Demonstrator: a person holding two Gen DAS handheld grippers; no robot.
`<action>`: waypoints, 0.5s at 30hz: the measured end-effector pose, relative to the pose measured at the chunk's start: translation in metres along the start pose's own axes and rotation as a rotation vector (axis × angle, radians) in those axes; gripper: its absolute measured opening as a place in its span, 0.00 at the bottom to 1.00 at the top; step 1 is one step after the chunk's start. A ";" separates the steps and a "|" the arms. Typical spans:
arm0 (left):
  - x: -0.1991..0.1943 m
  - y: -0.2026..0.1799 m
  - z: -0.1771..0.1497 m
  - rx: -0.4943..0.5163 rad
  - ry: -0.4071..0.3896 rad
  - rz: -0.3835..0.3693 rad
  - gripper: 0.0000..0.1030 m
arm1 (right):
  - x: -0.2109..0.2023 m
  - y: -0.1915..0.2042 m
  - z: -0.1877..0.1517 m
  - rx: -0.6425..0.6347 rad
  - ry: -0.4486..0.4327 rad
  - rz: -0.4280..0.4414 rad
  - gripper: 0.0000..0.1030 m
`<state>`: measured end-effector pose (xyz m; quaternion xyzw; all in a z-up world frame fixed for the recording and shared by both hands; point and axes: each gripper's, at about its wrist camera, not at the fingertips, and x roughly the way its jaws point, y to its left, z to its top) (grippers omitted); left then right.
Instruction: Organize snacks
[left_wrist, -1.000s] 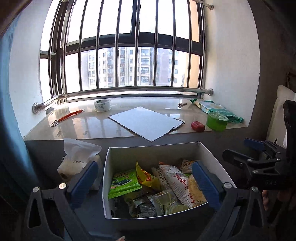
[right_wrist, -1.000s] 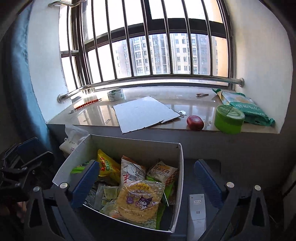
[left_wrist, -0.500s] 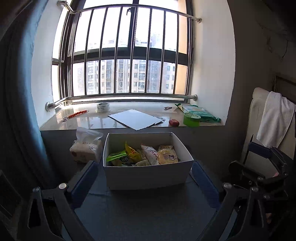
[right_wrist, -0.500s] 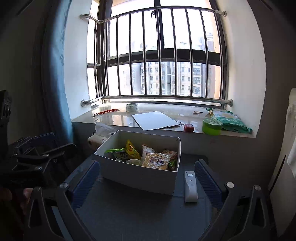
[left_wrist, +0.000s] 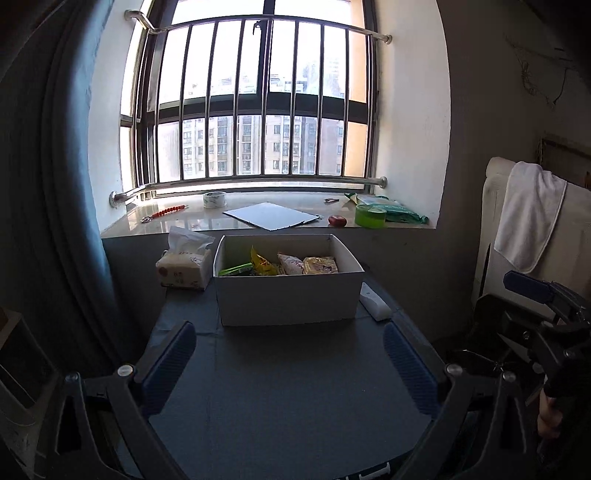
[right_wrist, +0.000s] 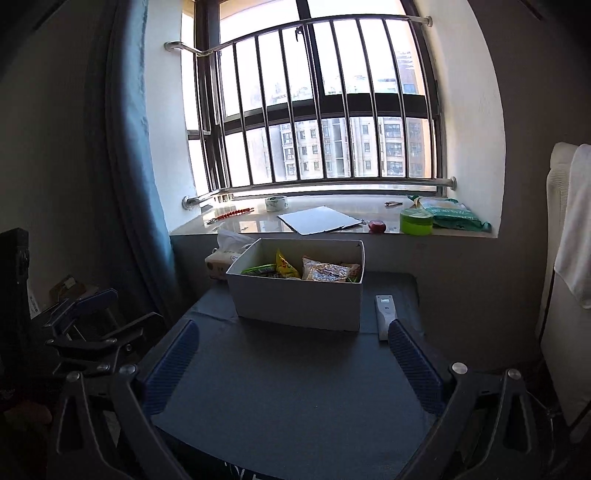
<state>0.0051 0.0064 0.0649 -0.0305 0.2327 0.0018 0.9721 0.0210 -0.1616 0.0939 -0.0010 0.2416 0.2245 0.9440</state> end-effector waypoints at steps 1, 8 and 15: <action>-0.001 -0.001 0.001 -0.005 -0.003 -0.012 1.00 | -0.002 0.001 -0.001 -0.002 0.000 -0.003 1.00; 0.001 0.002 0.002 -0.020 0.004 -0.021 1.00 | -0.002 0.000 -0.004 -0.003 0.011 -0.007 1.00; 0.001 0.004 0.003 -0.015 0.005 -0.015 1.00 | -0.002 0.004 -0.005 -0.012 0.017 -0.001 1.00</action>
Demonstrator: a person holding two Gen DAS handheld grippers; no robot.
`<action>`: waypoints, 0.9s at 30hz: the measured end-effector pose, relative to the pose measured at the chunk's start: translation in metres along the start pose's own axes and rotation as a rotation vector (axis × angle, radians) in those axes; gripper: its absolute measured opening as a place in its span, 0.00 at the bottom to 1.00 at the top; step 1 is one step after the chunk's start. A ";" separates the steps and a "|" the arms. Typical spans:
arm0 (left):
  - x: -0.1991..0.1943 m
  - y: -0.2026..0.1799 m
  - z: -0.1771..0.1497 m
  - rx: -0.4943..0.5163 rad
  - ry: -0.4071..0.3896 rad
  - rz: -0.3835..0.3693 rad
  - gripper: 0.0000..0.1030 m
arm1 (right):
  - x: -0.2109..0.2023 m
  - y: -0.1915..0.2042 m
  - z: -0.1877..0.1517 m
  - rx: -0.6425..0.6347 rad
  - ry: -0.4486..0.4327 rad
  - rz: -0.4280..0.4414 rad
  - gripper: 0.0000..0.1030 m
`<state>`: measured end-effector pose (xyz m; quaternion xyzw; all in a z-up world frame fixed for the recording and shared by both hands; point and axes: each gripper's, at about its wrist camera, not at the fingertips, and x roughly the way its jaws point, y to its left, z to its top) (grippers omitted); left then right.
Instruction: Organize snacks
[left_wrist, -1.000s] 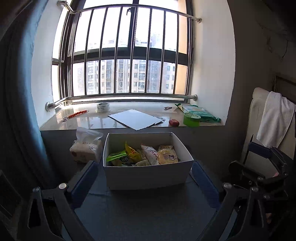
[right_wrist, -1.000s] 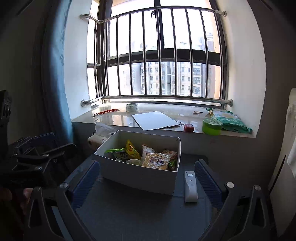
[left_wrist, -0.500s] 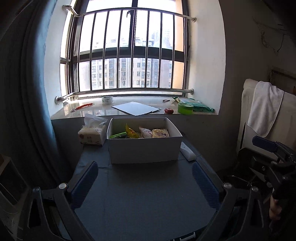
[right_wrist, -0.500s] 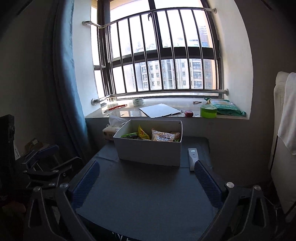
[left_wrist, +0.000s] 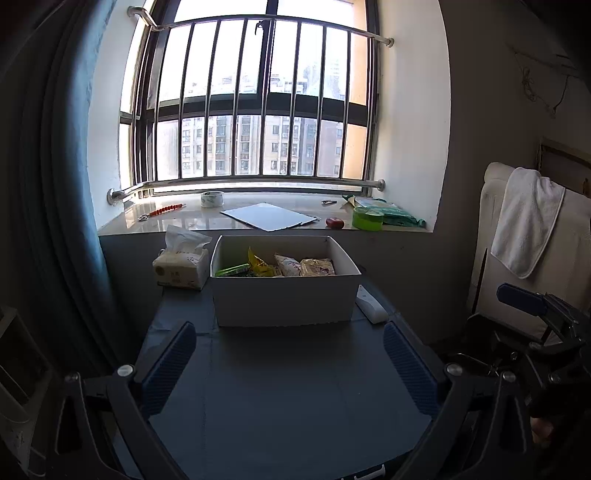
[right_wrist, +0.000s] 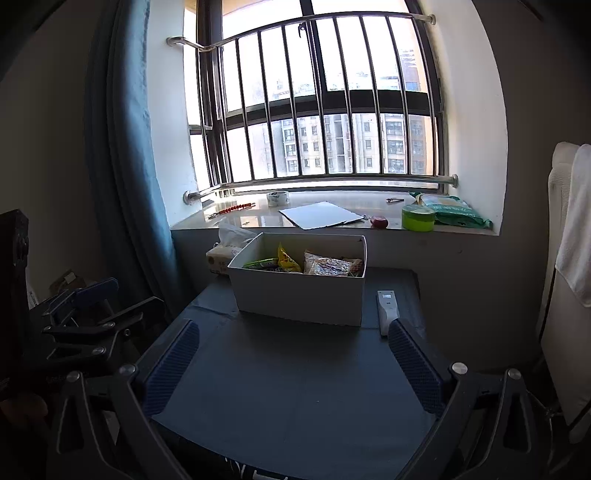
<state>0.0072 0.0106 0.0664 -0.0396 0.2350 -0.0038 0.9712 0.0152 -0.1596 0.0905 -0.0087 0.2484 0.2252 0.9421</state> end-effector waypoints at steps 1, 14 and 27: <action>0.000 0.000 0.000 -0.001 0.001 0.003 1.00 | 0.001 0.000 0.000 -0.001 0.002 0.002 1.00; 0.003 0.000 0.000 -0.001 0.009 -0.001 1.00 | 0.001 0.002 0.000 -0.003 0.001 0.005 1.00; 0.005 0.000 0.000 0.002 0.015 -0.002 1.00 | 0.001 0.002 -0.001 -0.003 0.001 0.010 1.00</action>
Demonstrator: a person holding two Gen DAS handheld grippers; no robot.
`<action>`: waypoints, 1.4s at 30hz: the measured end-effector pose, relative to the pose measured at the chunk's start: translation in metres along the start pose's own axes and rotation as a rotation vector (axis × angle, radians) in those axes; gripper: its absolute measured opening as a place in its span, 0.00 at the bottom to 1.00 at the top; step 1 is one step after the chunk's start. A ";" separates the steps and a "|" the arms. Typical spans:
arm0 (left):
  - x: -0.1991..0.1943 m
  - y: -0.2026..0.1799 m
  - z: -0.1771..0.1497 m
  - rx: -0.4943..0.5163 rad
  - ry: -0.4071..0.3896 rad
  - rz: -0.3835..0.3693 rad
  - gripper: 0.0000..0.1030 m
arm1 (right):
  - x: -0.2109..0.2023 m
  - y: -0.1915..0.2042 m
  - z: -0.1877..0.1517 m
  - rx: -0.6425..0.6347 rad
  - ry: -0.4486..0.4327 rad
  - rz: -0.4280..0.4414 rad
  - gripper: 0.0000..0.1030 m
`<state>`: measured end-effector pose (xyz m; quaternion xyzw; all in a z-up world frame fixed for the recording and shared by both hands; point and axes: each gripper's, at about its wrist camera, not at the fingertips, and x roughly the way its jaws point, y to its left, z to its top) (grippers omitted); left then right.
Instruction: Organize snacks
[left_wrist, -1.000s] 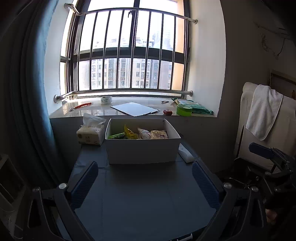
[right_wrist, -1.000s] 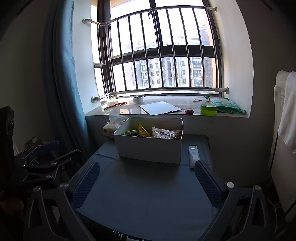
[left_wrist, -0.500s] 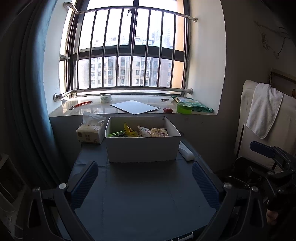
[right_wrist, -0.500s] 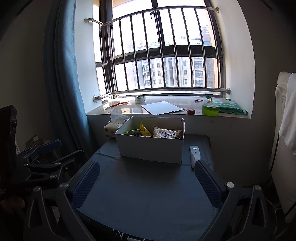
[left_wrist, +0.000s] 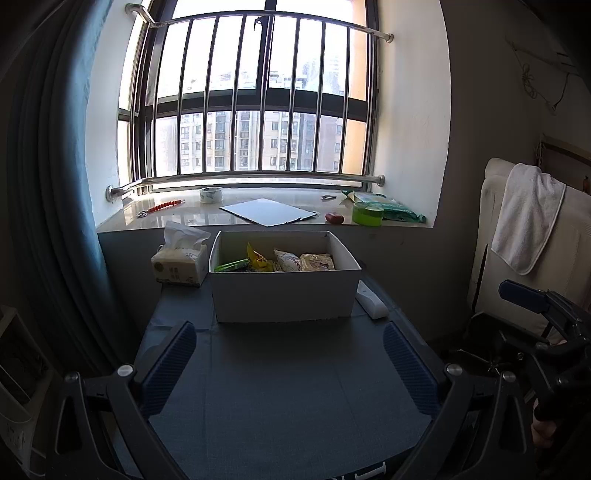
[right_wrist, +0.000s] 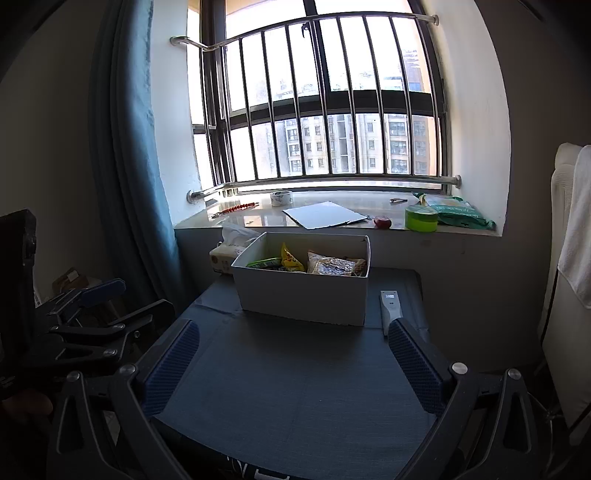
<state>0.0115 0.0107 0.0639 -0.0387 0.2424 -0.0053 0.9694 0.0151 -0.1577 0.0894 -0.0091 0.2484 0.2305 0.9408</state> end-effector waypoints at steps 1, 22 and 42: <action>0.000 0.000 0.000 0.000 0.000 0.000 1.00 | 0.000 0.000 0.000 -0.001 0.000 0.000 1.00; 0.002 0.001 -0.002 -0.001 0.003 0.001 1.00 | -0.003 0.000 -0.001 -0.007 0.001 0.007 1.00; 0.003 0.003 -0.004 0.001 0.010 -0.002 1.00 | -0.003 0.000 -0.003 -0.017 0.002 0.014 1.00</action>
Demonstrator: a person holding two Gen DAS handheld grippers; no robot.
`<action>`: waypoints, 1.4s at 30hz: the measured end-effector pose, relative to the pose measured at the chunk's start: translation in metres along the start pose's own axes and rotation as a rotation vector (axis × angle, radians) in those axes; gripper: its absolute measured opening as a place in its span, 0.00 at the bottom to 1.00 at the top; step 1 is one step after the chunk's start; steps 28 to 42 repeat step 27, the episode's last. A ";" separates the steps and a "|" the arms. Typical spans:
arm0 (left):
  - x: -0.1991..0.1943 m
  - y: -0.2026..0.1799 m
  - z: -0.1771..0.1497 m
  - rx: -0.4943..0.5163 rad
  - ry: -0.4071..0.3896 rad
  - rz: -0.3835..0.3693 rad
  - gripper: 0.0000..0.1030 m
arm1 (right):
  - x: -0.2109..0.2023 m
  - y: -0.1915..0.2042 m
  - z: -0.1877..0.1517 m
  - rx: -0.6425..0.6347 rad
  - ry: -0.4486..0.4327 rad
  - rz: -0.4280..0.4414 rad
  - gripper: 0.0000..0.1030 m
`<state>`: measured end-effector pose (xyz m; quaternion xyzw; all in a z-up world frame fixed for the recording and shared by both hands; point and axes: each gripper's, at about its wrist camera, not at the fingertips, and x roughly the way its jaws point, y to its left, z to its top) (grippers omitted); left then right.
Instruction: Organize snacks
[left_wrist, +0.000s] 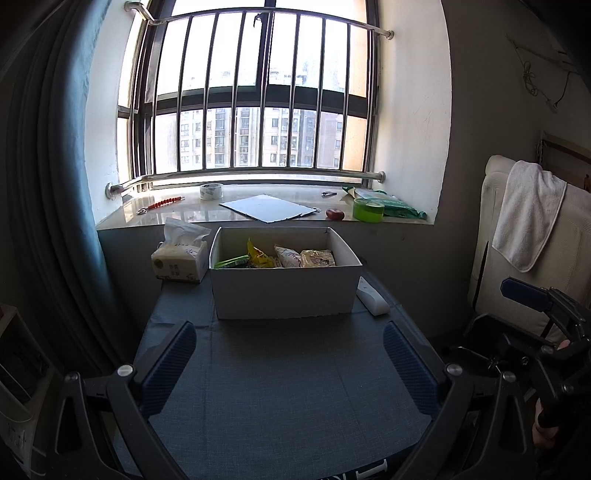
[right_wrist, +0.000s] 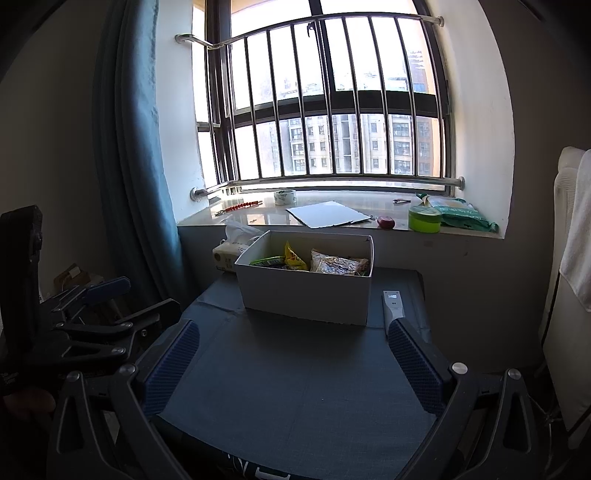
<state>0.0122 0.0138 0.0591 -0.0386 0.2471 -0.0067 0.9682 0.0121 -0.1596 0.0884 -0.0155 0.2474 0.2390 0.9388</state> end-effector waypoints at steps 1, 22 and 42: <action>0.000 0.000 -0.001 0.000 0.001 0.000 1.00 | 0.000 0.000 0.000 0.000 0.000 0.001 1.00; -0.001 0.003 -0.003 0.000 0.008 0.001 1.00 | -0.001 0.001 -0.002 -0.006 0.001 0.003 1.00; -0.002 0.001 -0.004 0.000 0.005 -0.017 1.00 | -0.001 0.001 -0.002 -0.007 0.001 0.004 1.00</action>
